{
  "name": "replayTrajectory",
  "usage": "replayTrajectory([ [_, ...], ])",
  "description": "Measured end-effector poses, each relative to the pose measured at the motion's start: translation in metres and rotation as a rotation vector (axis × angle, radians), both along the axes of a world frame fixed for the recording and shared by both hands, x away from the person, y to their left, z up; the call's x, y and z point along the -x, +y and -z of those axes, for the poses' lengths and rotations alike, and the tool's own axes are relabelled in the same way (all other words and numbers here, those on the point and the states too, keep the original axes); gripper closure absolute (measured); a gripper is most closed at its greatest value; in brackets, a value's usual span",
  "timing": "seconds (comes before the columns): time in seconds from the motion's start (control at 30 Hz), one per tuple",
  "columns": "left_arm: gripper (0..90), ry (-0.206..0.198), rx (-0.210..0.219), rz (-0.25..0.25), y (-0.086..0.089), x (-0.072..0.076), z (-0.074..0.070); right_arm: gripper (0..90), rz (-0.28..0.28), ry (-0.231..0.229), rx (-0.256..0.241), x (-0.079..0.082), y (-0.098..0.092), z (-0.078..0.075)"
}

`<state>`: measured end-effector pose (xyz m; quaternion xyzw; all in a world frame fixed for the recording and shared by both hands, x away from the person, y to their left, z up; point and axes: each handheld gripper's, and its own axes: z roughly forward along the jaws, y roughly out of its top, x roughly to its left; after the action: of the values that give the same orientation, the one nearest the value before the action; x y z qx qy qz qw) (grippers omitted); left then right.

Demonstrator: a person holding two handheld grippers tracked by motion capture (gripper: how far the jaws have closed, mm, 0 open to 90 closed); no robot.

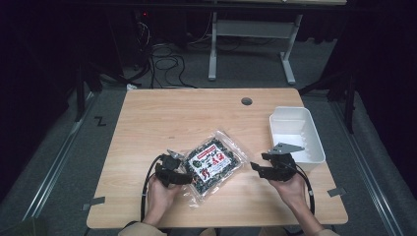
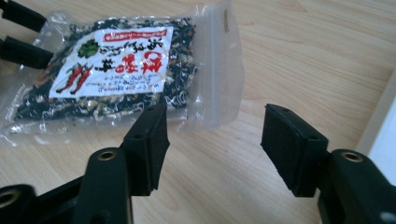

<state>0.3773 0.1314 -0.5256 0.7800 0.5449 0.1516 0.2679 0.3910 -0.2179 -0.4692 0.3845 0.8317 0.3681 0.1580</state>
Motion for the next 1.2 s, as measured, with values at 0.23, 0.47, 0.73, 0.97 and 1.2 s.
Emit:
replayTrajectory([
  [0.23,19.0,0.009,0.010,0.003,-0.001,-0.001,0.000,39.6,0.010,0.037,-0.002,-0.019,0.006,-0.003],
  [0.47,19.6,0.002,0.006,0.014,-0.001,0.000,0.000,39.3,0.034,0.066,-0.002,-0.040,0.013,-0.004],
  [0.73,20.4,-0.004,0.001,0.024,-0.003,0.002,0.000,40.9,0.032,0.120,-0.008,-0.054,0.027,0.001],
  [0.97,20.4,-0.008,-0.006,0.036,-0.003,0.004,0.000,47.1,0.056,0.172,-0.007,-0.065,0.033,0.014],
  [1.2,20.3,-0.011,0.002,0.037,-0.002,0.007,0.001,55.9,0.074,0.227,-0.017,-0.077,0.035,0.027],
])
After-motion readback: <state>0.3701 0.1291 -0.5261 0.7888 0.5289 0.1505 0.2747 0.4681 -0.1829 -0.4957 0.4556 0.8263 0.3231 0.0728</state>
